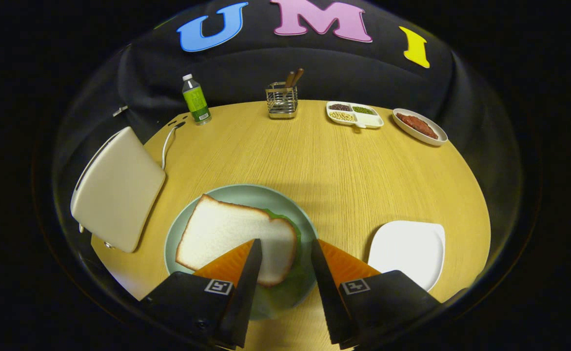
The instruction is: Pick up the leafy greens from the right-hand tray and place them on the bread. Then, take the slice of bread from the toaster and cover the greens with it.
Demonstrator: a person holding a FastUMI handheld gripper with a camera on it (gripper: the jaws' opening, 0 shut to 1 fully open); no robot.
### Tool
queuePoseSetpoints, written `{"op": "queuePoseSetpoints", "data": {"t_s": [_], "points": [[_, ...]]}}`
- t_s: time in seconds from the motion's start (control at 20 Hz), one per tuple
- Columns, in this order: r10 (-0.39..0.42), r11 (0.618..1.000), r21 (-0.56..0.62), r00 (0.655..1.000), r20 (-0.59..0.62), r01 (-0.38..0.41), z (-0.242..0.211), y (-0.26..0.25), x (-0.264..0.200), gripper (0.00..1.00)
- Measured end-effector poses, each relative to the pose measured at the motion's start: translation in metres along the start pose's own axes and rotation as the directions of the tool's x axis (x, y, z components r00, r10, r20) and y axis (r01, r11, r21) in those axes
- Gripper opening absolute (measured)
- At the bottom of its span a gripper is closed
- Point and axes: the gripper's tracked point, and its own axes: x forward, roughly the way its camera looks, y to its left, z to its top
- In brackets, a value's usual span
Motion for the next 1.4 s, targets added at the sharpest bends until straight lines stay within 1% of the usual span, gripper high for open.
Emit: {"op": "queuePoseSetpoints", "data": {"t_s": [0.05, 0.15, 0.2, 0.45, 0.55, 0.7, 0.95, 1.1, 1.15, 1.3, 1.4], "points": [[-0.011, 1.000, -0.011, 1.000, 0.009, 0.011, 0.003, -0.004, -0.002, 0.76], [0.004, 1.000, 0.015, 0.999, 0.035, -0.004, 0.009, -0.006, -0.010, 0.96], [0.008, 1.000, 0.022, 0.999, 0.051, -0.009, 0.013, -0.007, -0.014, 0.97], [0.017, 1.000, 0.017, 0.986, 0.165, -0.020, 0.041, -0.022, -0.055, 0.98], [0.021, 1.000, 0.012, 0.972, 0.232, -0.024, 0.060, -0.027, -0.078, 0.98], [0.006, 1.000, -0.009, 0.942, 0.335, -0.003, 0.090, -0.040, -0.116, 0.98], [-0.030, 0.997, -0.050, 0.867, 0.498, 0.063, 0.135, -0.056, -0.189, 0.98], [-0.030, 0.995, -0.061, 0.816, 0.577, 0.079, 0.157, -0.047, -0.233, 0.98], [-0.030, 0.993, -0.070, 0.801, 0.597, 0.090, 0.162, -0.044, -0.247, 0.98], [-0.071, 0.988, -0.059, 0.760, 0.646, 0.143, 0.169, -0.043, -0.287, 0.98], [-0.079, 0.986, -0.056, 0.730, 0.679, 0.159, 0.170, -0.039, -0.310, 0.98]]}}
